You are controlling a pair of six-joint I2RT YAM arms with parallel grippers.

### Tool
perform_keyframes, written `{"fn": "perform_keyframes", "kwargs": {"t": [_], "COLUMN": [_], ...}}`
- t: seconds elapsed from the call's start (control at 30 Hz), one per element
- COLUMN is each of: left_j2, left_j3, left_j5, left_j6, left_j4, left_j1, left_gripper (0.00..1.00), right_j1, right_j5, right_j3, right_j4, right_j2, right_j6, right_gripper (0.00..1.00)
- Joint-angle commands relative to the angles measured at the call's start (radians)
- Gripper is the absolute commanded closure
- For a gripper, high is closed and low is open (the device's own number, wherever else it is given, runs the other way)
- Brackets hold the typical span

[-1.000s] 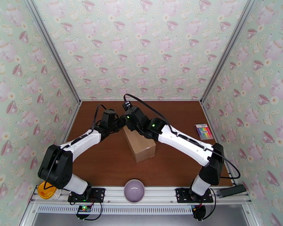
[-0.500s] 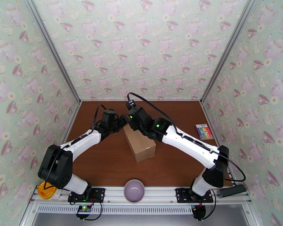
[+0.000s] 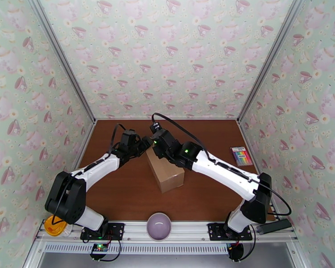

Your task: Unpack the express box

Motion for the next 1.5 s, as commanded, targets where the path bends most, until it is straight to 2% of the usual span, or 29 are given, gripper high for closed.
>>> {"fn": "perform_keyframes", "kwargs": {"t": [0.0,0.9,1.47], "left_j2": [0.023,0.017,-0.01], "left_j3": [0.007,0.007,0.048], "left_j5": [-0.007,-0.009,-0.013], "left_j6": [-0.006,-0.011,-0.002], "left_j4": [-0.097,-0.097,-0.12], "left_j1": [-0.01,-0.01,-0.011], "left_gripper": [0.31,0.31,0.31], "right_j1": [0.011,0.012,0.012], "right_j5": [-0.01,0.009,0.024], "right_j3": [0.009,-0.008,-0.079], "right_j4": [0.008,-0.001,0.019], "right_j2": [-0.019,0.041,0.047], "right_j6": [0.016,0.0,-0.023], "right_gripper": [1.0,1.0,1.0]}}
